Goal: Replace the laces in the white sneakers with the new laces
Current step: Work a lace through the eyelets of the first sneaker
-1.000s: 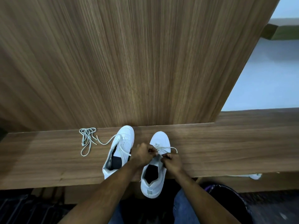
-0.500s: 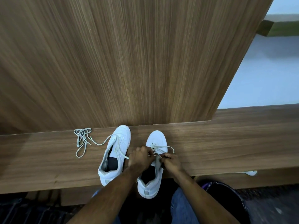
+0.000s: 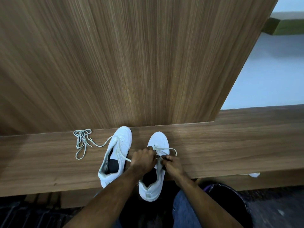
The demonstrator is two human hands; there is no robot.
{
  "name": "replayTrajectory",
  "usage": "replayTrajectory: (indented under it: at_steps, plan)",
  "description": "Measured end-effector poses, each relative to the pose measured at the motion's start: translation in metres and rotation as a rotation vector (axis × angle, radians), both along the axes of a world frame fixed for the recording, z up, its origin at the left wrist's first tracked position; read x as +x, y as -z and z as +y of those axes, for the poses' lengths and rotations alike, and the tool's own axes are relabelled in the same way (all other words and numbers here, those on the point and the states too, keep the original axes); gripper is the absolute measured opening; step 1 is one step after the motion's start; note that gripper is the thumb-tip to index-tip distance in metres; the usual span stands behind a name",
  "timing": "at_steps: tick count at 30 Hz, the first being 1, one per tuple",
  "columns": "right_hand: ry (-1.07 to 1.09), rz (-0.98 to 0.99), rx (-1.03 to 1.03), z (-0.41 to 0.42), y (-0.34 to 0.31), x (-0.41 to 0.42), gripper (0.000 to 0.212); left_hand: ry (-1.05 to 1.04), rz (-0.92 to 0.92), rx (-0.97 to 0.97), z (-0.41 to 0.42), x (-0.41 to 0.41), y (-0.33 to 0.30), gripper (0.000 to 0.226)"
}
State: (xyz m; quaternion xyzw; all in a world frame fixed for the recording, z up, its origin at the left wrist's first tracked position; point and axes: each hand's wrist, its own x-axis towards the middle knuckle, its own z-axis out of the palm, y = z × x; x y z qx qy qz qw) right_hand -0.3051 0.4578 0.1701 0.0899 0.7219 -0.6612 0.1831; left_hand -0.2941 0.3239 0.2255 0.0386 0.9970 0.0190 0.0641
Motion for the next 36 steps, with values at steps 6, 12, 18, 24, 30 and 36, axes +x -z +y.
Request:
replayTrajectory:
  at_steps: [6, 12, 18, 24, 30, 36]
  plan:
    - [-0.019, 0.015, 0.059, -0.001, -0.003, -0.001, 0.033, 0.125, -0.024, -0.099, 0.004, 0.001, -0.017, 0.030]
    - [-0.024, 0.029, 0.071, -0.001, -0.005, 0.001, 0.034, 0.084, -0.043, -0.084, 0.004, 0.001, -0.015, 0.031]
    - [-0.069, 0.057, 0.154, 0.001, -0.003, 0.000, 0.030, -0.026, -0.027, 0.115, 0.001, -0.002, -0.007, 0.030]
    - [-0.032, -0.025, 0.141, 0.003, -0.008, -0.009, 0.027, -0.027, 0.035, 0.131, 0.000, -0.001, 0.002, 0.027]
    - [-0.091, 0.160, 0.337, 0.008, -0.023, -0.024, 0.031, -0.152, 0.125, 0.315, -0.018, 0.008, 0.016, 0.034]
    - [0.599, 0.355, -0.011, 0.050, -0.064, -0.057, 0.021, -0.457, 0.007, 0.666, -0.024, 0.019, 0.013, 0.013]
